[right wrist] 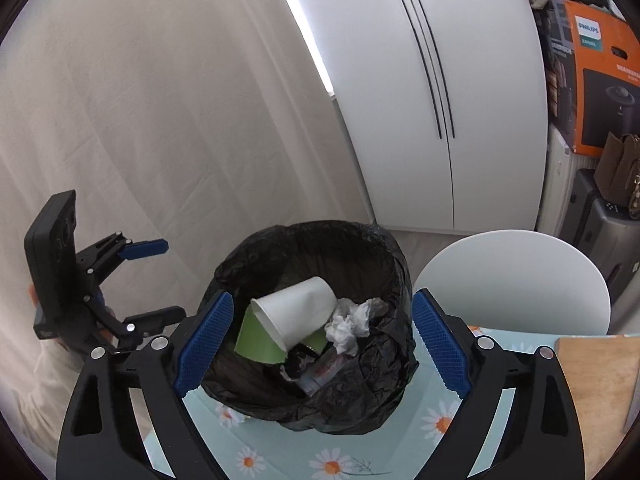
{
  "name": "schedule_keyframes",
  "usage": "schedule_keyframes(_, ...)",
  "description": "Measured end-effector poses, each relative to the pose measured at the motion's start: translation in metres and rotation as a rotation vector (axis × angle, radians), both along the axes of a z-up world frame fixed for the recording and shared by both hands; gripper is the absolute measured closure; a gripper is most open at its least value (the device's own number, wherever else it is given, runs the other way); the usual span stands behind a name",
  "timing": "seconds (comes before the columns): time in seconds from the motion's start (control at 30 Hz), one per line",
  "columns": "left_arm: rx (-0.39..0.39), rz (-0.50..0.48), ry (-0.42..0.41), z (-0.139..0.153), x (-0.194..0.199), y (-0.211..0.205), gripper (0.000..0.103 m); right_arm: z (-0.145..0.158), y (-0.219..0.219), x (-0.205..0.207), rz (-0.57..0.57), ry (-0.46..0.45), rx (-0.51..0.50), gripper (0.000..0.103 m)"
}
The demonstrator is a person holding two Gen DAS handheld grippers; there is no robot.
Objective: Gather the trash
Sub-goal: 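Open both grippers to drop the cup and scoop into the bin, then withdraw both open tools from the bin toward the red wrapper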
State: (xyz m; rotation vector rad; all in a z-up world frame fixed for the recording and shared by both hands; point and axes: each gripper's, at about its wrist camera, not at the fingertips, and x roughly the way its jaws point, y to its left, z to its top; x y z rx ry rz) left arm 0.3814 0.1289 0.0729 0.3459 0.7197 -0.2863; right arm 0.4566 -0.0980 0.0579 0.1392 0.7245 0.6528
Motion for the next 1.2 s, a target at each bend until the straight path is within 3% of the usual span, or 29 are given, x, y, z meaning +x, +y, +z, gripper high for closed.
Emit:
schedule_keyframes(0.37, 0.033, 0.049, 0.001, -0.010, -0.072, -0.013, 0.006, -0.005, -0.003, -0.065, 0.050, -0.013, -0.090, 0.015)
schedule_keyframes(0.93, -0.049, 0.211, 0.104, -0.043, -0.181, -0.009, 0.006, -0.028, 0.003, -0.184, 0.201, 0.000, -0.201, 0.014)
schedule_keyframes(1.2, -0.071, 0.268, 0.125, -0.056, -0.221, 0.001, 0.006, -0.060, 0.012, -0.220, 0.256, 0.083, -0.209, 0.014)
